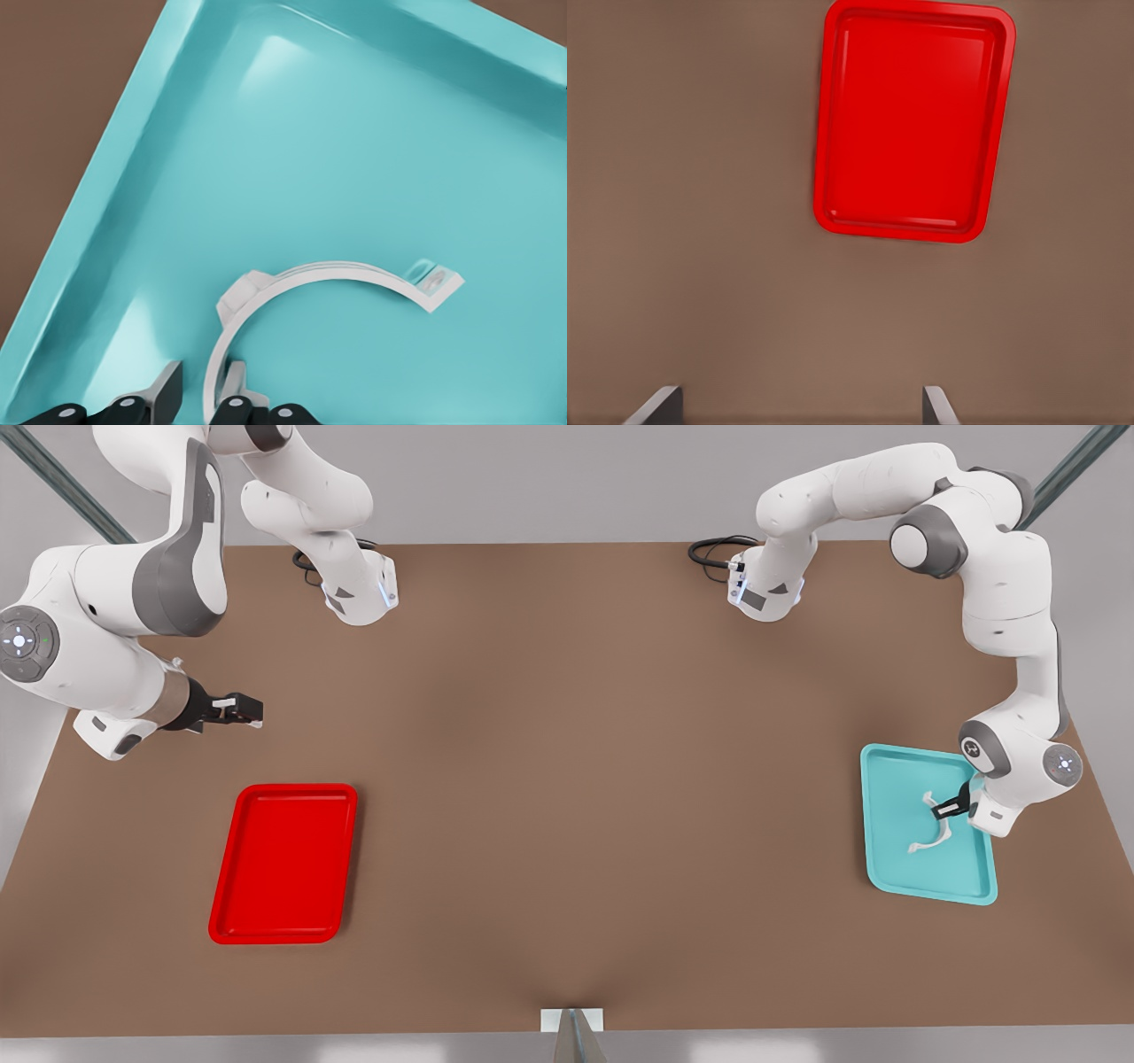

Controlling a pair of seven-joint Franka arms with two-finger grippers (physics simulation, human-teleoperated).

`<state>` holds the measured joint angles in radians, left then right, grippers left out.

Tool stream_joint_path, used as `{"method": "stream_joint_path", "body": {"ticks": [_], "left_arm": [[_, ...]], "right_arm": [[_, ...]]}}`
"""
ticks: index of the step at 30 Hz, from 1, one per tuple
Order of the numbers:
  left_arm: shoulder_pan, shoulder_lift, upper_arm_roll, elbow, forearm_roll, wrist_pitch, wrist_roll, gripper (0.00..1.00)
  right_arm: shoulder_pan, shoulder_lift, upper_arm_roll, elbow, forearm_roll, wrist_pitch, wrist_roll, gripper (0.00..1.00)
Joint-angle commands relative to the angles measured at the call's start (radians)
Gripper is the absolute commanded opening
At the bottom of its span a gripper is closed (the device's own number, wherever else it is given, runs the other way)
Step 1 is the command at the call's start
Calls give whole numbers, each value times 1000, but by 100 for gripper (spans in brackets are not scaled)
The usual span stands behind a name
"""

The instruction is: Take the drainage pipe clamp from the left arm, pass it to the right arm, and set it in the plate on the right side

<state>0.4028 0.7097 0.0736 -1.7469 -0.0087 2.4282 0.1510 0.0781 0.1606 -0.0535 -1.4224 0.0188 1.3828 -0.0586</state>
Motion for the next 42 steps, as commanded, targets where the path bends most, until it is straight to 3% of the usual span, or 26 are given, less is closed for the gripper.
{"method": "stream_joint_path", "body": {"ticks": [1, 5, 12, 17, 21, 26, 31, 35, 42], "left_arm": [[-1, -1, 0, 0, -14, -12, 21, 40], [-1, -3, 0, 1, -14, -24, 21, 21], [-39, -65, 0, 6, -11, -64, 25, 21], [-294, -283, -9, 7, -65, -261, -5, 21], [-354, -292, -175, 10, -77, -264, -17, 21], [-597, -228, -235, 128, -62, -304, -192, 21], [-868, -13, -235, 388, 2, -302, -522, 21], [-933, 68, -233, 509, 13, -301, -663, 21], [-943, 71, -235, 515, 10, -297, -669, 21]], "right_arm": [[0, -1, 0, 0, 0, -4, -3, 100], [3, 0, 0, 0, -2, -4, -3, 100], [3, 0, 1, 0, 0, -4, -3, 100], [3, 2, 1, 0, -2, -5, -4, 100], [193, 83, 4, 5, -5, 1, -32, 100], [299, 232, 12, 3, 173, 137, -296, 100], [407, 312, 18, -1, 176, 370, -481, 99], [471, 339, 18, -1, 138, 521, -483, 100], [522, 347, 18, -82, 70, 772, -483, 100]]}}
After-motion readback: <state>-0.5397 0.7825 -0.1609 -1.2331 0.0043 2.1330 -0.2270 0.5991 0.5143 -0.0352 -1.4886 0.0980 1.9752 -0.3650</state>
